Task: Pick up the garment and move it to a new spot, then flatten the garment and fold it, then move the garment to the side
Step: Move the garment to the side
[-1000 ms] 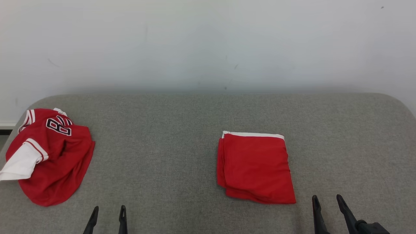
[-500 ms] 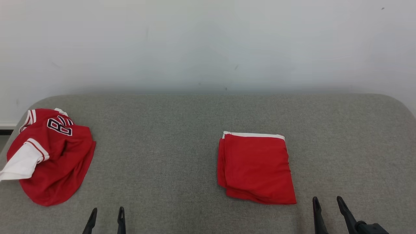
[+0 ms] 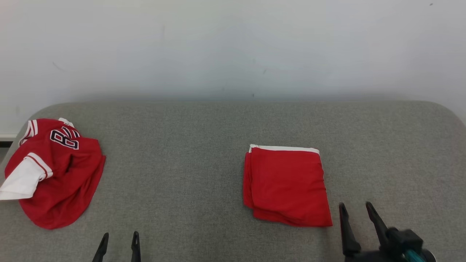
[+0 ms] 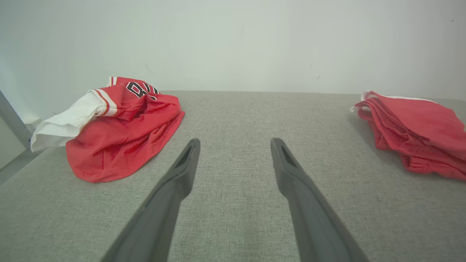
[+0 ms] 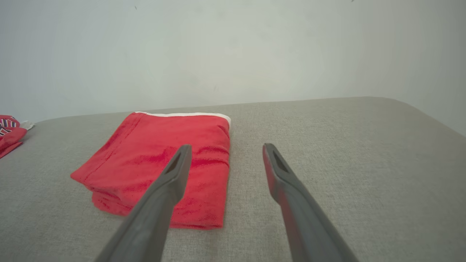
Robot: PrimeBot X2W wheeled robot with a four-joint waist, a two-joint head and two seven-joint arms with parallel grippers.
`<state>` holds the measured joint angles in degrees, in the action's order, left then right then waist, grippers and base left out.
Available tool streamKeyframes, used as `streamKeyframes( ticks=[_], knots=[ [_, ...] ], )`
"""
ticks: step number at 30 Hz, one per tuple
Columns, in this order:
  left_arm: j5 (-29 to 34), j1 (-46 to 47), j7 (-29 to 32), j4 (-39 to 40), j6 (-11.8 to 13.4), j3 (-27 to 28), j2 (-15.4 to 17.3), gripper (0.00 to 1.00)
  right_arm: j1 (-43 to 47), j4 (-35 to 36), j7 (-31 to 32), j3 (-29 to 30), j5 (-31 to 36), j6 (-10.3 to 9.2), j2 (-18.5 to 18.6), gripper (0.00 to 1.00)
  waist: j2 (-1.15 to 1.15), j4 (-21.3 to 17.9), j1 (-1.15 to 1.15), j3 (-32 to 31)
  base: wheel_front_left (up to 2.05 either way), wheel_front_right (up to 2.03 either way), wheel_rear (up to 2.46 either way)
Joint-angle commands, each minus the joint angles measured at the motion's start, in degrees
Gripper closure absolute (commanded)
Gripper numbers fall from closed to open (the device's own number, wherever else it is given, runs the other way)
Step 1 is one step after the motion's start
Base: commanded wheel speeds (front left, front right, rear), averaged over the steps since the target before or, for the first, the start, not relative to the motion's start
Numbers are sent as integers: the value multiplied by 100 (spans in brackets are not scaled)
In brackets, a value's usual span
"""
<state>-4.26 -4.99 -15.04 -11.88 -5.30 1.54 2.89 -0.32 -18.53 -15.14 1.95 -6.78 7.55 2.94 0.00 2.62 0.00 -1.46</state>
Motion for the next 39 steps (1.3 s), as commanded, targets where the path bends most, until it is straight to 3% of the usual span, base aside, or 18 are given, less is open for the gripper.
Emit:
streamKeyframes(
  ticks=[1,18,30,31,32,33,39],
  knots=[
    [-50,14,-9,0,11,-23,-2,0,-300,-194,-10,-67,73,-14,-10,0,0,-18,0,64,0,0,0],
    [-196,555,-8,-50,57,-423,-1,0,-2988,-3538,110,-576,-114,-14,576,0,0,420,0,706,0,0,0],
    [-234,625,-8,-65,94,-516,-2,0,-3463,-5046,284,-988,-536,-14,563,0,0,634,0,793,0,0,0],
    [-241,624,-8,-61,102,-519,-2,0,-3478,-5110,326,-1022,-580,-14,542,14,0,640,0,796,0,0,0],
    [-245,624,-8,-60,106,-516,-2,0,-3488,-5146,332,-1061,-598,-14,531,85,0,642,0,798,0,0,0],
    [-253,623,-8,-55,113,-512,-2,0,-3498,-5169,320,-1096,-625,-14,529,100,0,641,0,801,0,0,0],
    [-280,583,-8,-32,108,-493,-2,0,-3773,-5118,141,-1456,-475,-19,901,100,0,533,0,843,0,0,0]
  ],
)
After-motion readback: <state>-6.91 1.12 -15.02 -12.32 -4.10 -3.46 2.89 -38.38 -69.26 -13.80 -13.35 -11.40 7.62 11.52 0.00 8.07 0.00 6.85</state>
